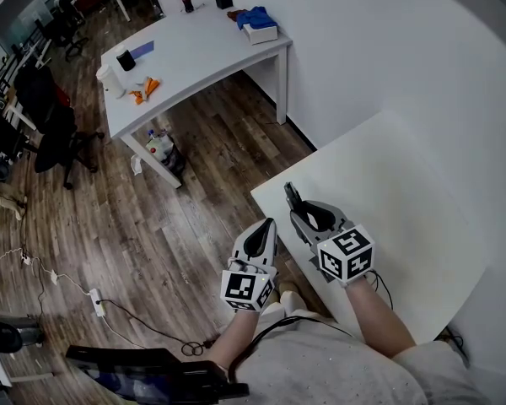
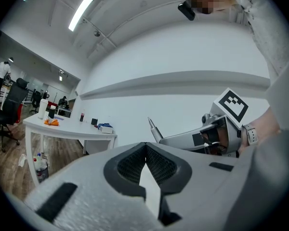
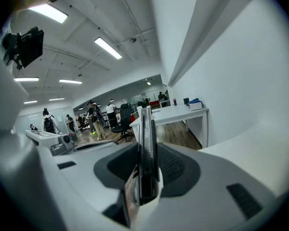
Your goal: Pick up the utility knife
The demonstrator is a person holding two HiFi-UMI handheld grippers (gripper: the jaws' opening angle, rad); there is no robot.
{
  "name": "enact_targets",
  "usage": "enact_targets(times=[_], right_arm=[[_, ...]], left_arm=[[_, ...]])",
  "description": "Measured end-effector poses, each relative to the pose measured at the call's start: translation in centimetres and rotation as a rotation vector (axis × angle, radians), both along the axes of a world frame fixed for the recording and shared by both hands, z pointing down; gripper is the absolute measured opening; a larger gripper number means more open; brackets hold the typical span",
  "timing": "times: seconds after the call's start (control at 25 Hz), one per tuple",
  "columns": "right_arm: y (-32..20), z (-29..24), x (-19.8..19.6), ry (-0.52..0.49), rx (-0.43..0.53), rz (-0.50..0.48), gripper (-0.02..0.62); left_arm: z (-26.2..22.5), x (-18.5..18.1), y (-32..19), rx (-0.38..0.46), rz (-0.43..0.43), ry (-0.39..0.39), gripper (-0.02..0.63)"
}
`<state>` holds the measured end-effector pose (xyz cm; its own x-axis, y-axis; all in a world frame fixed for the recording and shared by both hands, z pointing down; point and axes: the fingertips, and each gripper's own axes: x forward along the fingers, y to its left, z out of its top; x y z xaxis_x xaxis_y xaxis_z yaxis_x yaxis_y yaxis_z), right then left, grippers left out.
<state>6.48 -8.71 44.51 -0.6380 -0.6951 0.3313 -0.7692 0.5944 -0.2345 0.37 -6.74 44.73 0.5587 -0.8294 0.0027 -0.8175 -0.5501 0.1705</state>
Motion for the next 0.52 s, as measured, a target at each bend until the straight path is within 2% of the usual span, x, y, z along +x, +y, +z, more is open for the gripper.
enact_targets(times=[0.52], right_arm=[[-0.09, -0.36, 0.84, 0.0, 0.006, 0.029, 0.13]], left_arm=[[-0.37, 0.63, -0.32, 0.007, 0.019, 0.003, 0.006]])
